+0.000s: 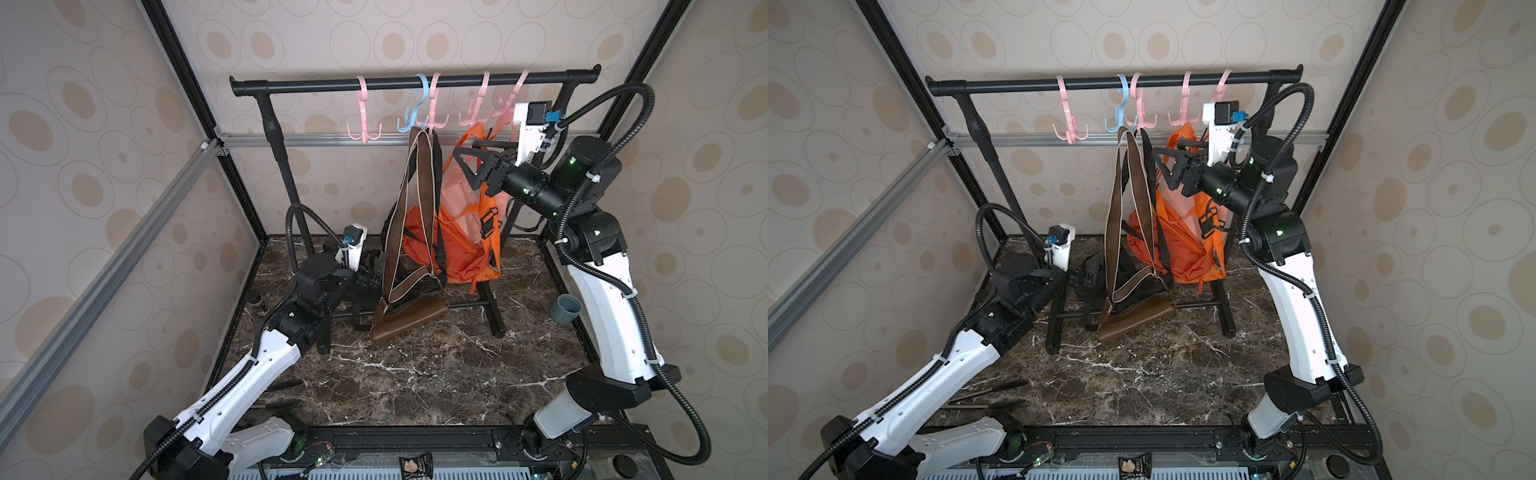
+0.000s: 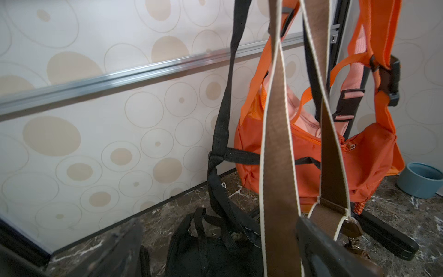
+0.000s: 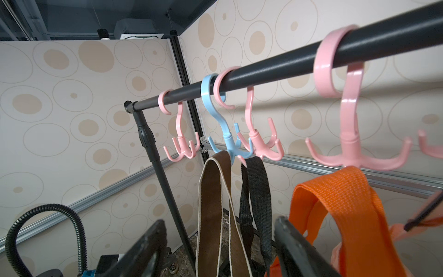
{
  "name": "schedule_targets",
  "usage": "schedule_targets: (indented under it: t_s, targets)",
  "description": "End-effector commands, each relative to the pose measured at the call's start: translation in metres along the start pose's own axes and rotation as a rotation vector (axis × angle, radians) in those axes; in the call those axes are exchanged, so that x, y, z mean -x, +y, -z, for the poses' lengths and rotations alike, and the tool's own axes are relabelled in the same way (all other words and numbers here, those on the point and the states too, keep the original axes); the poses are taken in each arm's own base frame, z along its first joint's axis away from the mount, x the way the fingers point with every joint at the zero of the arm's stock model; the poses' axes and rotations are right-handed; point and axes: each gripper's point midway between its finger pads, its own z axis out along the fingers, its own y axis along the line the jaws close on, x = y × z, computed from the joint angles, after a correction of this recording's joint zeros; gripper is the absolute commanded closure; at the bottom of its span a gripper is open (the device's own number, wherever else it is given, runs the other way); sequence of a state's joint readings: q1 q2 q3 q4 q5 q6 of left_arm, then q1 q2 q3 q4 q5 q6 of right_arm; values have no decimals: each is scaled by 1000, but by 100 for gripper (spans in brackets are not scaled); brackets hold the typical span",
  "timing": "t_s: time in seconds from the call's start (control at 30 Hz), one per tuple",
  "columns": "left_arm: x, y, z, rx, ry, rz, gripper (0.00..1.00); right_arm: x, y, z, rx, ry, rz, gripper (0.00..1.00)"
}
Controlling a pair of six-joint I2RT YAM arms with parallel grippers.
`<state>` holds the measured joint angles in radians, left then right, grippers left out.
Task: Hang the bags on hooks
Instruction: Hang the bag on the hook, then pick up the bag from the center of the board.
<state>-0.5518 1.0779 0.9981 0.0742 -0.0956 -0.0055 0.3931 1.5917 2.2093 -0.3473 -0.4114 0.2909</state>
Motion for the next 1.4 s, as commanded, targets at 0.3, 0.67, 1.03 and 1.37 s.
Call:
schedule_targets:
  t_s: [0.3,0.67,1.03,1.37]
  targets:
    - [-154,53,27,322,116,555,1,-33,14,44,-46,2,-34,25]
    - [-233,52,4,351,139,562,9,-52,38,69,29,-19,-35,24]
    - [-275,35,-32,289,216,516,22,-63,53,65,126,-35,-44,23]
    - [-284,34,-63,290,232,462,42,-79,67,58,181,6,-25,24]
